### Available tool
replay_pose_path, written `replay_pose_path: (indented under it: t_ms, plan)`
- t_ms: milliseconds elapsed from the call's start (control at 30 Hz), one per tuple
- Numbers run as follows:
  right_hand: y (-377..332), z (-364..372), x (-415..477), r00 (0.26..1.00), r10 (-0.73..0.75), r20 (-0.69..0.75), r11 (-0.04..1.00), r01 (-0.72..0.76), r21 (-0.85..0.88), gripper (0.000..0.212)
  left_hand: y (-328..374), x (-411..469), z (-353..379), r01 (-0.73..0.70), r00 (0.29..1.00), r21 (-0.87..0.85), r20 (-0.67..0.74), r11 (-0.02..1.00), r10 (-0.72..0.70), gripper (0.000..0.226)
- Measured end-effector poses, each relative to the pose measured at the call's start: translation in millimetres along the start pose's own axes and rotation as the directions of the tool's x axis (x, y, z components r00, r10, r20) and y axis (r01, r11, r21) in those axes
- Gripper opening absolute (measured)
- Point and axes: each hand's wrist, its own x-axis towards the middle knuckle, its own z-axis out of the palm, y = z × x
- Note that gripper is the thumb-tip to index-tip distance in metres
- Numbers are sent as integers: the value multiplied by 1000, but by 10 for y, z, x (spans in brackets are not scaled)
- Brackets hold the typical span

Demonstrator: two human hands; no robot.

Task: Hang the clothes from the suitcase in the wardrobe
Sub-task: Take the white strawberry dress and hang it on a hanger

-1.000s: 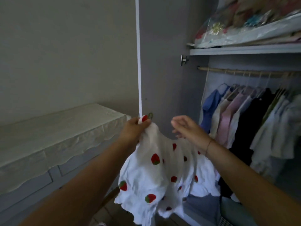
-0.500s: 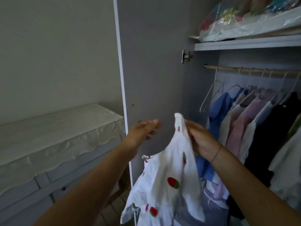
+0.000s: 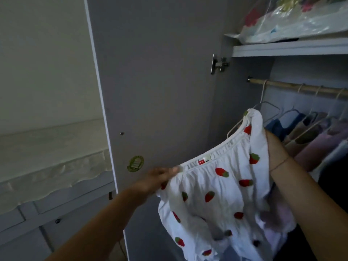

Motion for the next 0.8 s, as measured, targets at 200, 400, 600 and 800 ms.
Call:
replay_pose_path:
  t_ms: [200,400,600,800]
  plan:
    - [-56,-172,63,960,48,276,989,-84,120,49,413,255,206,-65,989,-365,-149,929,11,43]
    - [-117,-399,539,990,-22,140,967,-14,255,32,923,580,368,-112,982,-384,-181,916,44,40]
    - [-257,-357,1068,999,30,-22,939,-20,343,51,1132,730,504,-72,992,-371,-127,926,26,34]
    - [-259,-310,1447,989,137,-62,948,-112,298,59,1201,795,523,-110,987,-340,-145,934,64,37]
